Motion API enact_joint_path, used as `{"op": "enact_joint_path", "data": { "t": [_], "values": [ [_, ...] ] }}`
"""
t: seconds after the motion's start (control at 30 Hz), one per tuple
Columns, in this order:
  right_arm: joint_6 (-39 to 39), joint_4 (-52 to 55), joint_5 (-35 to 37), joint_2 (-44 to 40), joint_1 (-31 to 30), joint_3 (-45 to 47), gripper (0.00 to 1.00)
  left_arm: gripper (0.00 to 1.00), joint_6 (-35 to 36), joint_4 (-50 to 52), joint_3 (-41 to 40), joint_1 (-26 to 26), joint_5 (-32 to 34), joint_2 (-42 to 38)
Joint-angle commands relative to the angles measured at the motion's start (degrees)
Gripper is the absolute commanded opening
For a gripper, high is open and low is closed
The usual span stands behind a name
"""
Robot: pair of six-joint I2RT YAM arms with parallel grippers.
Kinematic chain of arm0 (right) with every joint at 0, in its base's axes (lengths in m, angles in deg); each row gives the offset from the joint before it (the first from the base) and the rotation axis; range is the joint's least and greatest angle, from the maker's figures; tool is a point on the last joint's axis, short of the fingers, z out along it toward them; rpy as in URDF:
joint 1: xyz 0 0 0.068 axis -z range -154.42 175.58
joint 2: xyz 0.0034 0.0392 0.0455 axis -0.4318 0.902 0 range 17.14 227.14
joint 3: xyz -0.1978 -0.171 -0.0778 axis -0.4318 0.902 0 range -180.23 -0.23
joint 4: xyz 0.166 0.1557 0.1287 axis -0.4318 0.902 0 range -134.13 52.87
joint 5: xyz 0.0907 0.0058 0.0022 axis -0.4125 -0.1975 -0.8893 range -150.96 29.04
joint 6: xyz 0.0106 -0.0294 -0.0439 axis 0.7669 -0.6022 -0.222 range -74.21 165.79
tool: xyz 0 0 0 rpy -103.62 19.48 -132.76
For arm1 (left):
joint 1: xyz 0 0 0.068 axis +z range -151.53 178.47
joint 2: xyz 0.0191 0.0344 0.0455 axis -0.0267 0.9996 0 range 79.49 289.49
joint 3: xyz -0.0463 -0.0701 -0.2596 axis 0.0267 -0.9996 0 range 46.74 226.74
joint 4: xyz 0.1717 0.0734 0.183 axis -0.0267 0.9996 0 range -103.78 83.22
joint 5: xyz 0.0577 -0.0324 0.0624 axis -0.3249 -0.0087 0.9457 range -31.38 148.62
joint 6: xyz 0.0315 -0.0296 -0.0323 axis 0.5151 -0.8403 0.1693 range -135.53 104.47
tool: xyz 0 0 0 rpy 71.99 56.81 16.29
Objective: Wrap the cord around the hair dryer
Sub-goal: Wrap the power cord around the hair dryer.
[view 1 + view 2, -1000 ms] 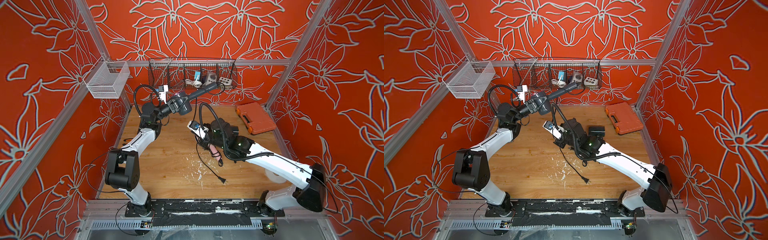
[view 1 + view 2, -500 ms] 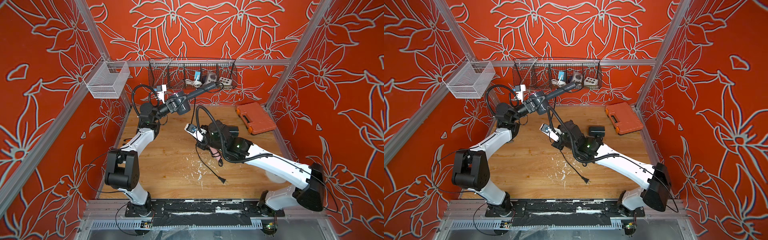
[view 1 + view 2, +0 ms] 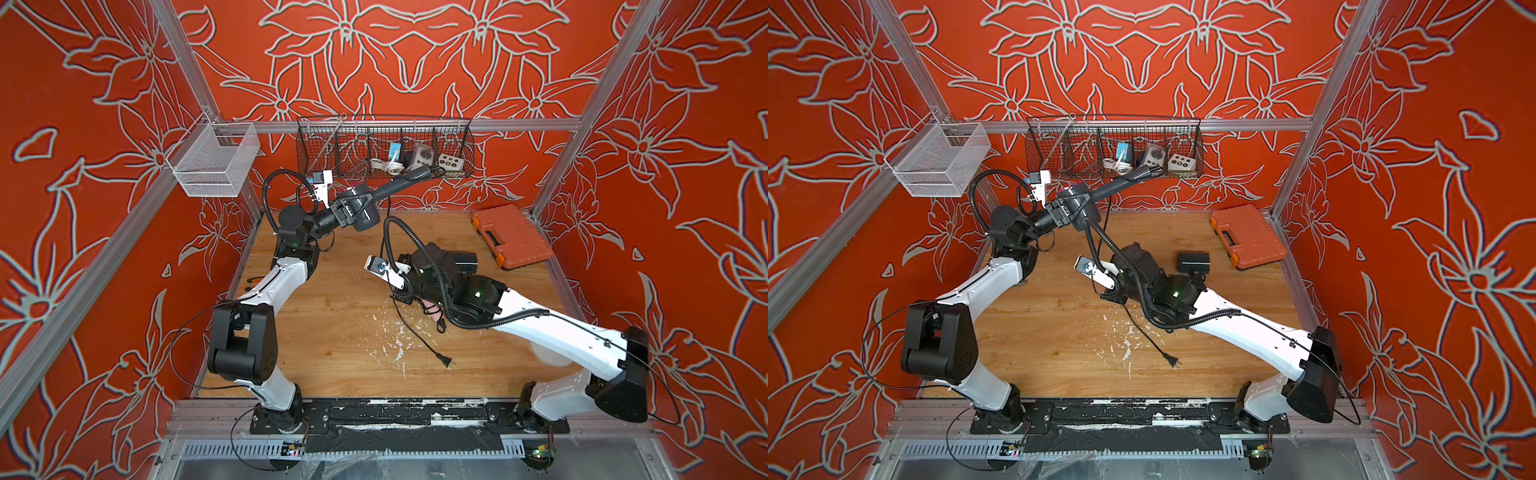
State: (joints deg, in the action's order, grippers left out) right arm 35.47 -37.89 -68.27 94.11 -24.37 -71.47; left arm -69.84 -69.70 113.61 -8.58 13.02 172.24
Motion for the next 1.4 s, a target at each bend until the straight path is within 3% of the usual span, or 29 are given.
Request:
{"op": "enact_joint_path", "data": {
  "t": [0.0, 0.3, 0.47, 0.6, 0.73, 0.93, 1.37],
  "values": [
    [-6.7, 7.31, -0.95, 2.05, -4.66, -1.12, 0.0, 0.0, -2.0, -7.43, 3.19, 2.27, 6.68, 0.02],
    [-11.55, 10.02, 0.35, 4.98, -10.57, -2.33, 0.0, 0.0, -1.97, -7.33, 3.42, 4.05, 6.75, -0.29],
    [-12.04, 10.19, 2.66, 5.13, -11.56, -1.88, 0.0, 0.0, -3.79, -8.94, 3.7, 4.47, 6.33, 0.64],
    [-13.68, 12.73, 5.74, 4.01, -11.53, -2.91, 0.0, 0.0, -1.26, -6.07, 2.32, 4.43, 4.92, -0.89],
    [-14.72, 16.66, 4.47, 3.71, -11.72, -5.55, 0.0, 0.0, 1.7, -3.44, 0.46, 4.42, 6.28, -3.05],
    [-17.18, 16.73, 3.89, 4.67, -14.62, -4.44, 0.0, 0.0, -0.82, -5.52, 2.25, 4.59, 7.09, -1.45],
    [-19.21, 20.31, 2.4, 8.12, -14.91, -4.04, 0.0, 0.0, -2.65, -6.78, 2.56, 5.48, 7.9, -1.49]
  ]
}}
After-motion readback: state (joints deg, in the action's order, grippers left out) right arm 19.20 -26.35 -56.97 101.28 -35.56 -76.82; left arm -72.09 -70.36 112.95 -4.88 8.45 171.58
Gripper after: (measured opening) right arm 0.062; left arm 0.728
